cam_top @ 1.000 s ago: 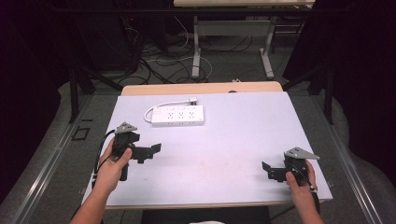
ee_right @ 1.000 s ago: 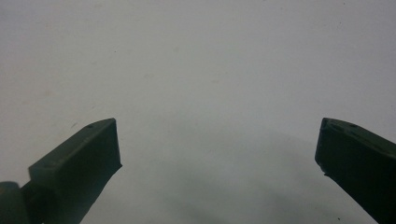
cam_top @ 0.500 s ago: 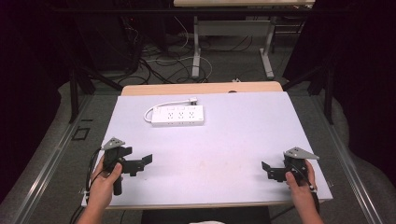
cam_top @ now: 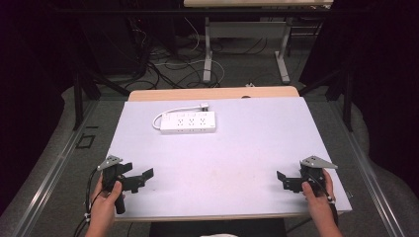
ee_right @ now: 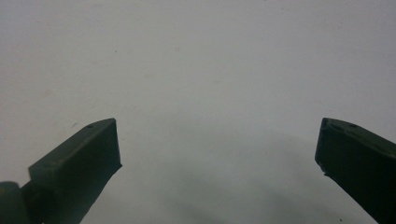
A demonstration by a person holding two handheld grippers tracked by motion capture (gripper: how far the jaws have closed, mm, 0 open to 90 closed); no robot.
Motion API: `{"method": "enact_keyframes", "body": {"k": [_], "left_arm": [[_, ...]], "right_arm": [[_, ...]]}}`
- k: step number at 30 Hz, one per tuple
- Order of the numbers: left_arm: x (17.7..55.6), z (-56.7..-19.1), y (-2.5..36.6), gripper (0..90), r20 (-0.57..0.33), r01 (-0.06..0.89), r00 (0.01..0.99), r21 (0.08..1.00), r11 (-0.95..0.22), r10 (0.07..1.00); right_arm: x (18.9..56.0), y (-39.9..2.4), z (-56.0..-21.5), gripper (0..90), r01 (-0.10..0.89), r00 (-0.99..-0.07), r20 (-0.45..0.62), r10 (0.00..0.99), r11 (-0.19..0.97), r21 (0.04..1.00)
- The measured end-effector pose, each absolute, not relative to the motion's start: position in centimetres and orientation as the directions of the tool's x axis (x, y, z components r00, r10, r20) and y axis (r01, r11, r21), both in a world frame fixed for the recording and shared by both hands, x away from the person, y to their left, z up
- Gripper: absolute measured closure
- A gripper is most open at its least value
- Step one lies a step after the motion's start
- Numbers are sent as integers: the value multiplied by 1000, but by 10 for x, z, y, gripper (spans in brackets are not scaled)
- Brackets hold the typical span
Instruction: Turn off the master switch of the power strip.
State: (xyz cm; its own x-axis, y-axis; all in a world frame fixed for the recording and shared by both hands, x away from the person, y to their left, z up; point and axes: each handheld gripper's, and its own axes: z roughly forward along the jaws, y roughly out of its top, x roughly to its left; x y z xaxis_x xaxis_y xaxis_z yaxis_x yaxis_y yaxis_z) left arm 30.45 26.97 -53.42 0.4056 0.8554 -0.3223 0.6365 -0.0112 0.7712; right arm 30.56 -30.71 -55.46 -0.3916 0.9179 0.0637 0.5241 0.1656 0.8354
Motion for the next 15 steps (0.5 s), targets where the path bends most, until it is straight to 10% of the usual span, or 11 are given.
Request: {"method": "enact_keyframes", "body": {"k": [15], "left_arm": [[305,-553,284,8,-333,637,343,770,43,879]], "right_arm": [[307,-306,-556,0,530,-390,61,919,170,831]]}}
